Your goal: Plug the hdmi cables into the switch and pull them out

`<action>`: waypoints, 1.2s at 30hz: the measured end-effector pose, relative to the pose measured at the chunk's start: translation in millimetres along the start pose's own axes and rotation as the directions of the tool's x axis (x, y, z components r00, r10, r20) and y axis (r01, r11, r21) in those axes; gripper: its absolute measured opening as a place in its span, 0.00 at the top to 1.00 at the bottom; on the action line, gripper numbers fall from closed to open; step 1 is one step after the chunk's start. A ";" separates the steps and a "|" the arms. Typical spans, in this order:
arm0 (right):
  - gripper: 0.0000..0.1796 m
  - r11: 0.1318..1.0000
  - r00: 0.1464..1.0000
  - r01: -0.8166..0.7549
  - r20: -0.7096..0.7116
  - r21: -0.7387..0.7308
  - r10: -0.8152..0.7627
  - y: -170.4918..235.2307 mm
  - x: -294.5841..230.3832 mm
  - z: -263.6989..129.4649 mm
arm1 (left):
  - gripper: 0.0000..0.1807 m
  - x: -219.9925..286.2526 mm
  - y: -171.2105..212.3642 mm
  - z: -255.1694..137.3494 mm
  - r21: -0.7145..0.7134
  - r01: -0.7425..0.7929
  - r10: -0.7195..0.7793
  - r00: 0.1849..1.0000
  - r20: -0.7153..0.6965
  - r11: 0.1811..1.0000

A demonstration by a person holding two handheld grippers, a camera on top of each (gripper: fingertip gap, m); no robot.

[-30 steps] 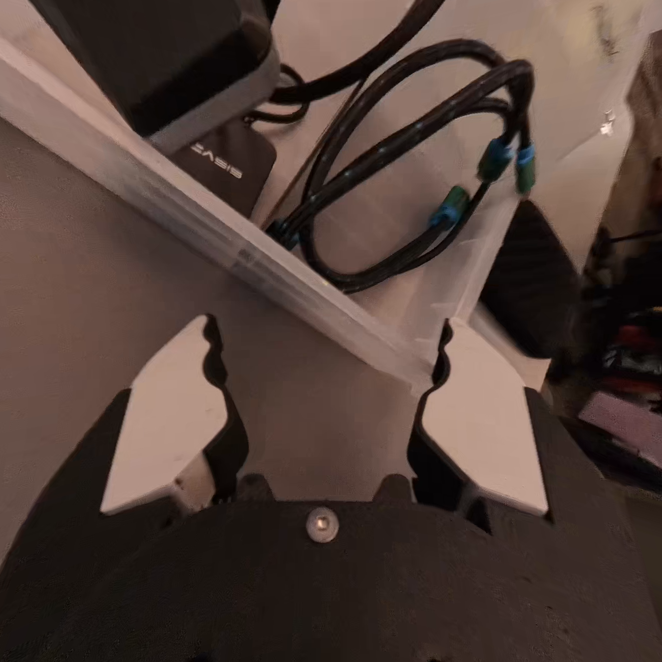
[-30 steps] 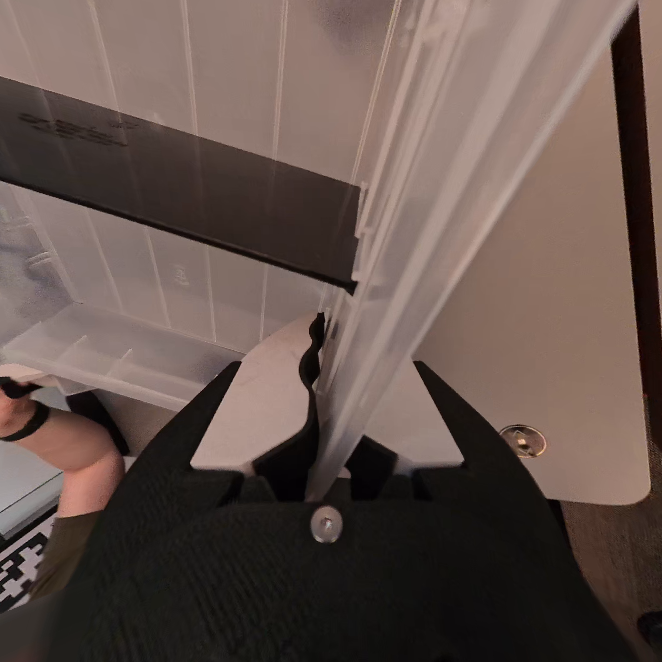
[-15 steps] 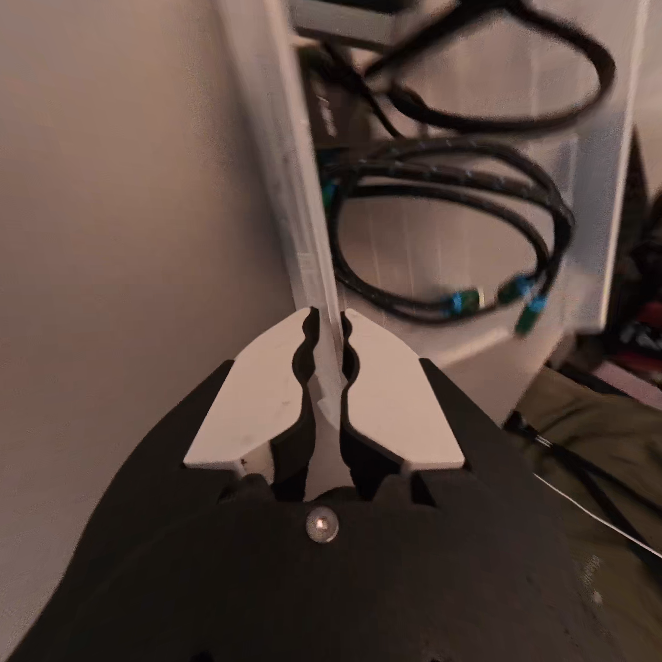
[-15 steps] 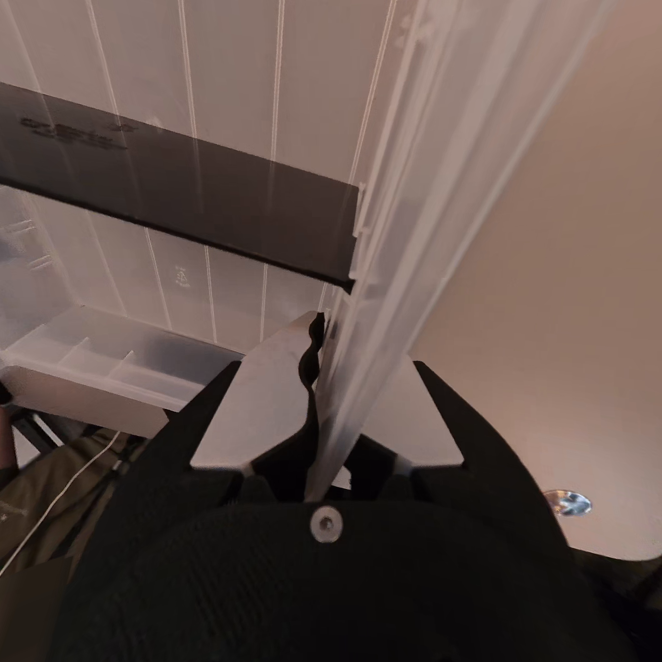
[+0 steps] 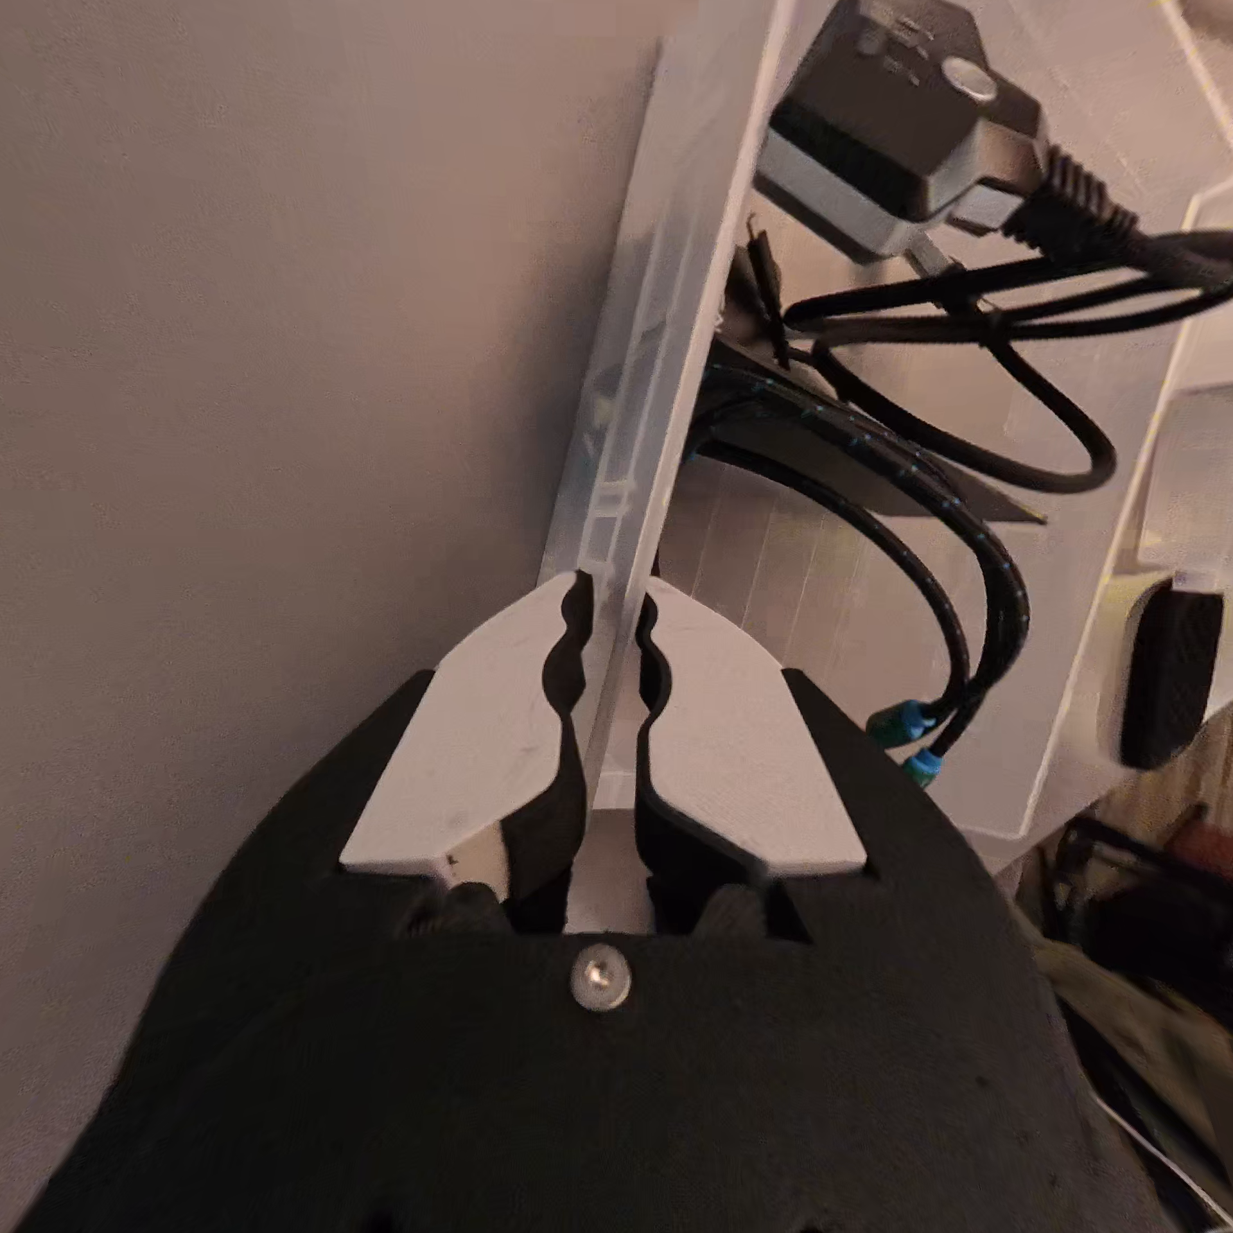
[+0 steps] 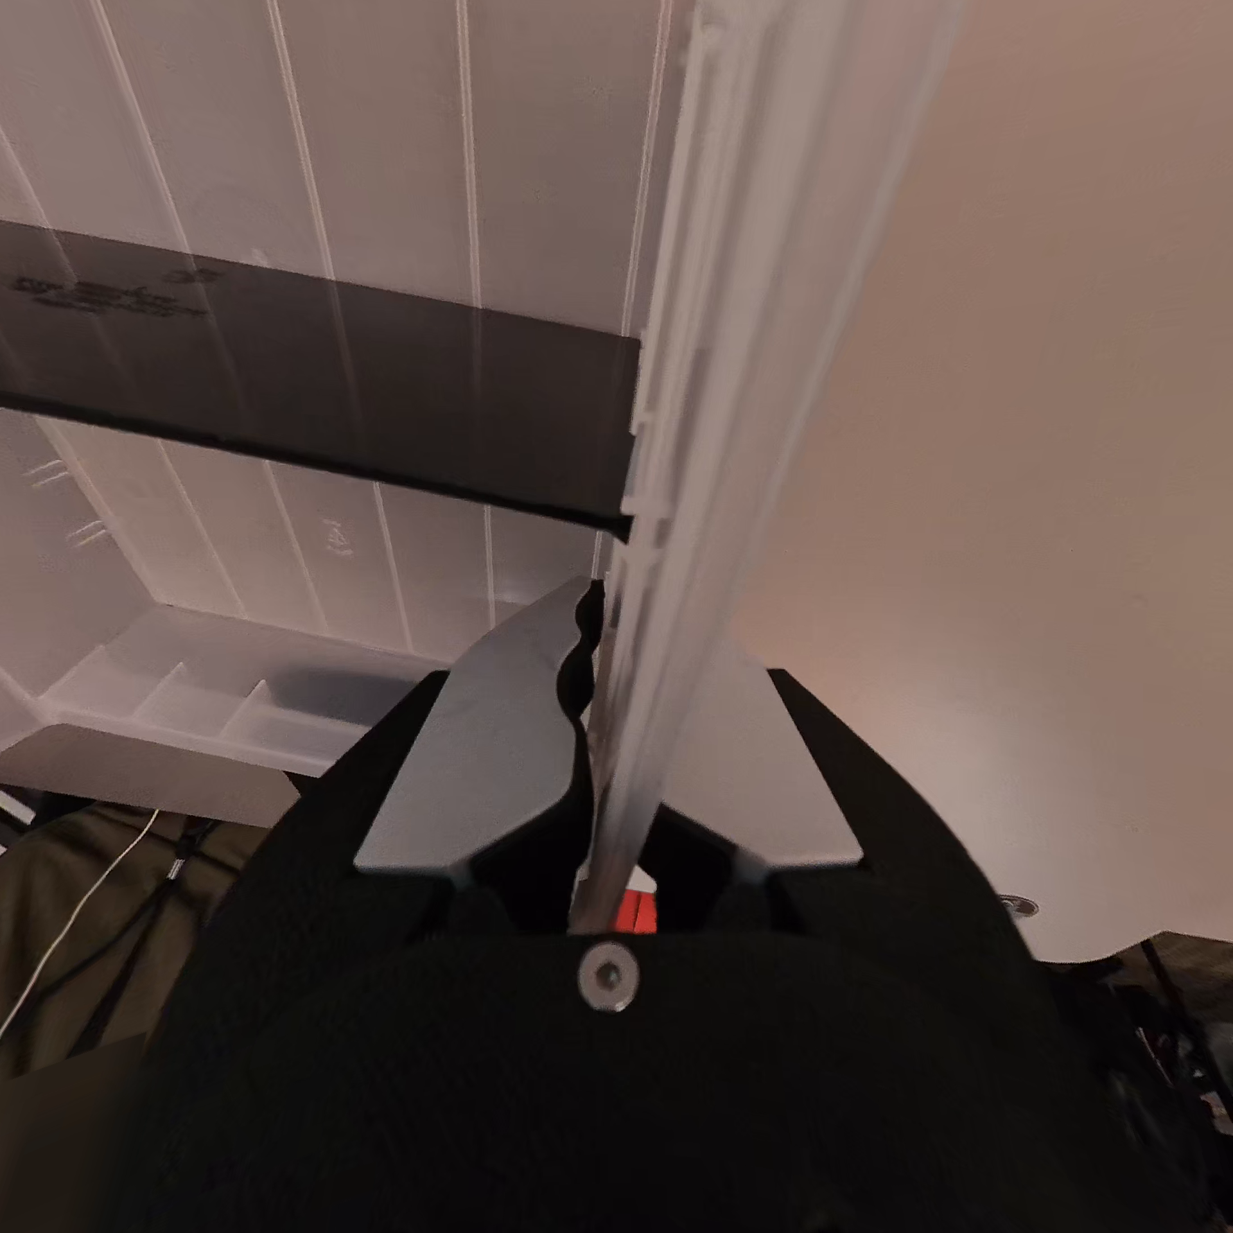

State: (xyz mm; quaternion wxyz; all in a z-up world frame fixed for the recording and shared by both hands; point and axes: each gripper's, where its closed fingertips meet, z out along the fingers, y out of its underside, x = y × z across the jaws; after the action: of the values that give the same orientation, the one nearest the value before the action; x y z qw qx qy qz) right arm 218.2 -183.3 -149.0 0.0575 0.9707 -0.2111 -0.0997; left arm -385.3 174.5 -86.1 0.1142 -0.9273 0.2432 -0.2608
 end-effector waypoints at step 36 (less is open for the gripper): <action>0.97 0.994 0.997 -0.062 -0.049 0.090 0.066 -2.6 29.8 -5.6 | 0.95 -55.1 50.1 -49.2 0.070 0.255 -0.261 0.959 0.108 0.964</action>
State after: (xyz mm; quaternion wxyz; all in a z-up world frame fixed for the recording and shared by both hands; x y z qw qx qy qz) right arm 247.0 -193.1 -149.0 0.0230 0.9673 -0.2447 -0.0628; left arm -472.4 155.6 -85.4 0.1189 -0.9611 0.1058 -0.2257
